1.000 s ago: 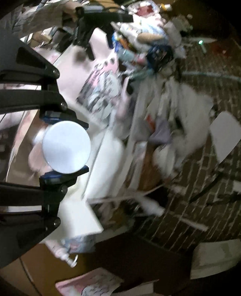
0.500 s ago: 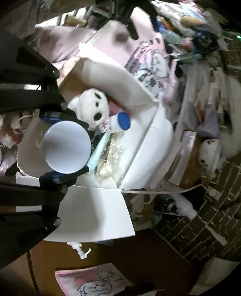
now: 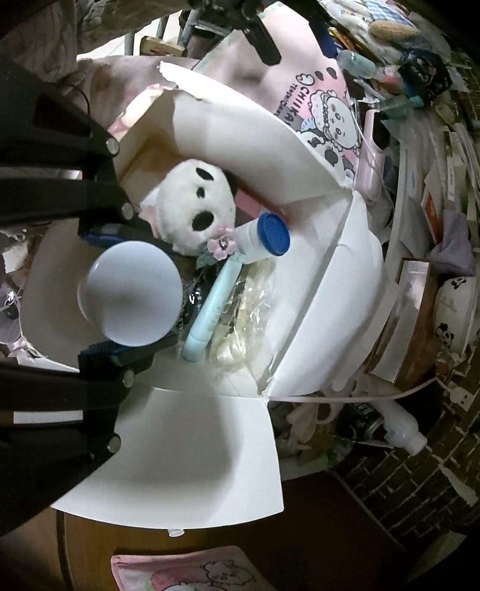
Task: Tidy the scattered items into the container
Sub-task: 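Carry the white cup into the white box and open the right gripper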
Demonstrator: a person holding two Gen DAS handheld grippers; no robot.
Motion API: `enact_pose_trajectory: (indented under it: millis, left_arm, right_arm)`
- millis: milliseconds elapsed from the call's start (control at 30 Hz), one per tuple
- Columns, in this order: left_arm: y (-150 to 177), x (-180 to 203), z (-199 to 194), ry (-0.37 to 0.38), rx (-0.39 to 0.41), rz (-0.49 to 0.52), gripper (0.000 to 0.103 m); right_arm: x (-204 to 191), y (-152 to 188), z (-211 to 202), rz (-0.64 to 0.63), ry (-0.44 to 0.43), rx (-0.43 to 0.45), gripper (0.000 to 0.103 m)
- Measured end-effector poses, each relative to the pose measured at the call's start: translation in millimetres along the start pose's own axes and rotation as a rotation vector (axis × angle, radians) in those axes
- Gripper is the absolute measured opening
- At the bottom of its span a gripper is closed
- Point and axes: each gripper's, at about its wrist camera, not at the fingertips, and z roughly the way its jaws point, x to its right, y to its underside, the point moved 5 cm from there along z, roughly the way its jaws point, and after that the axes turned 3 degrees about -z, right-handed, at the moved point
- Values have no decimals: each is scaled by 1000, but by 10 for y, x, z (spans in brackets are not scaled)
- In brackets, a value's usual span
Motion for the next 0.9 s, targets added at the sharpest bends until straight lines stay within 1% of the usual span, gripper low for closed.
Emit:
enact_pose_trajectory:
  millis: [100,167,200,300,567,667,733,800,900]
  left_arm:
    - [-5,57,26,-5,-3,14,103]
    - [-5,75,40,-3,-6,16,103]
    - [-5,77,46,-3,-7,16,103]
    - [-1,81,53,-10,-10,16,103]
    - [-7,84,56,-9,-8,17,103]
    - [-8,88,63,-11,-9,17,103]
    - [-9,83,68,-13,-9,15,103]
    - [-11,81,70,-12,-9,13,103]
    - [-10,79,78,-12,-10,12,103]
  right_arm:
    - [9,5,1,3,-4,1,37]
    - [14,11,3,5,1,2,41]
    - [19,14,5,6,4,2,44]
    - [25,21,11,2,11,5,48]
    - [22,29,-9,2,0,18,51]
    - [6,32,-32,5,-9,24,57]
    - [-16,31,-53,-11,18,33,64]
    - [-22,19,-74,-22,36,44,68]
    - [0,7,-85,-10,25,48,68]
